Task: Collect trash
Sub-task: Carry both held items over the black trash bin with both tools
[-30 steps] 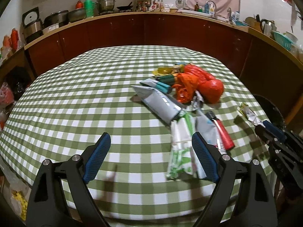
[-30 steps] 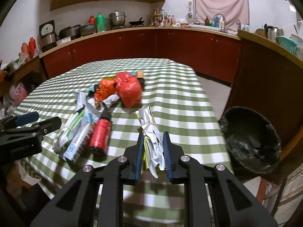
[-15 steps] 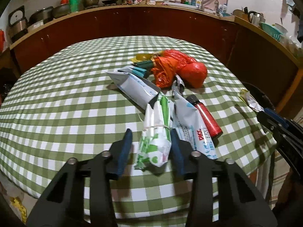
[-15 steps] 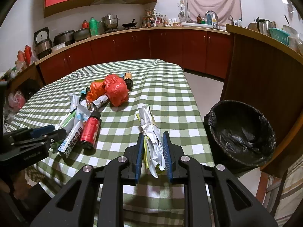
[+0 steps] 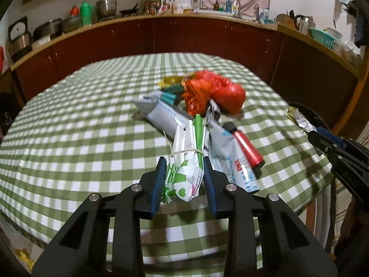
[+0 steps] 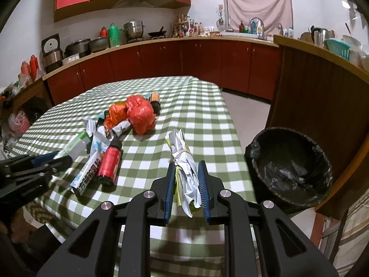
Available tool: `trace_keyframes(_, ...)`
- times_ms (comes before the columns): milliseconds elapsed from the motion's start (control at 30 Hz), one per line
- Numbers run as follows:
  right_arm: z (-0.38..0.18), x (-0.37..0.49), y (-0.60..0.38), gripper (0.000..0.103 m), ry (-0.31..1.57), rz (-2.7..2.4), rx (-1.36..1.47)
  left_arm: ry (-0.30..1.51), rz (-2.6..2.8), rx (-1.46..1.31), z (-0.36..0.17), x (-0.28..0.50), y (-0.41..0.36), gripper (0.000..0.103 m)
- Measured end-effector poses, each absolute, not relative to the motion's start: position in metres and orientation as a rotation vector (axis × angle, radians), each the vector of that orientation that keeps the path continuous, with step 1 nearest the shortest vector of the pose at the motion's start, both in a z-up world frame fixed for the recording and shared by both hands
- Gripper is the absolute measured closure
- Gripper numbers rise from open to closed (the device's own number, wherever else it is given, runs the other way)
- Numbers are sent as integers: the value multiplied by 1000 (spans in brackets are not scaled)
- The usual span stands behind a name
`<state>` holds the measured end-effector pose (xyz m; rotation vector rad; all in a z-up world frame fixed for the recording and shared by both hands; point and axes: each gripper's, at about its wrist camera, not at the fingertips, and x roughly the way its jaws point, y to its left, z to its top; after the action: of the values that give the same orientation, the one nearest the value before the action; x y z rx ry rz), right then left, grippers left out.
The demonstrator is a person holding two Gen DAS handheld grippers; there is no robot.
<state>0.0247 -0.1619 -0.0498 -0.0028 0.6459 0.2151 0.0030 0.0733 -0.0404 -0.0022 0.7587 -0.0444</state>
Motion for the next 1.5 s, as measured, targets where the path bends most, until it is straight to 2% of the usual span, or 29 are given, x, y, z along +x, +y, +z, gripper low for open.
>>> trace_keyframes(267, -33, 31, -201, 82, 585, 109, 8, 678, -80, 1, -4, 13, 51, 72)
trace_keyframes(500, -34, 46, -262, 82, 564, -51, 18, 662, -179, 6, 8, 47, -16, 72)
trace_keyframes(933, -71, 68, -331, 82, 612, -185, 36, 735, -299, 137, -35, 107, -158, 72)
trace_keyframes(1167, -91, 82, -352, 82, 654, -198, 79, 796, -325, 191, -64, 131, -203, 72)
trace_keyframes(1400, -107, 93, -364, 81, 676, -214, 109, 833, -345, 197, -69, 145, -229, 71)
trace_keyframes(1467, -109, 96, -368, 75, 680, -213, 123, 836, -344, 195, -68, 145, -229, 69)
trace_keyframes(1500, -110, 96, -369, 72, 683, -214, 127, 830, -340, 200, -68, 144, -230, 60)
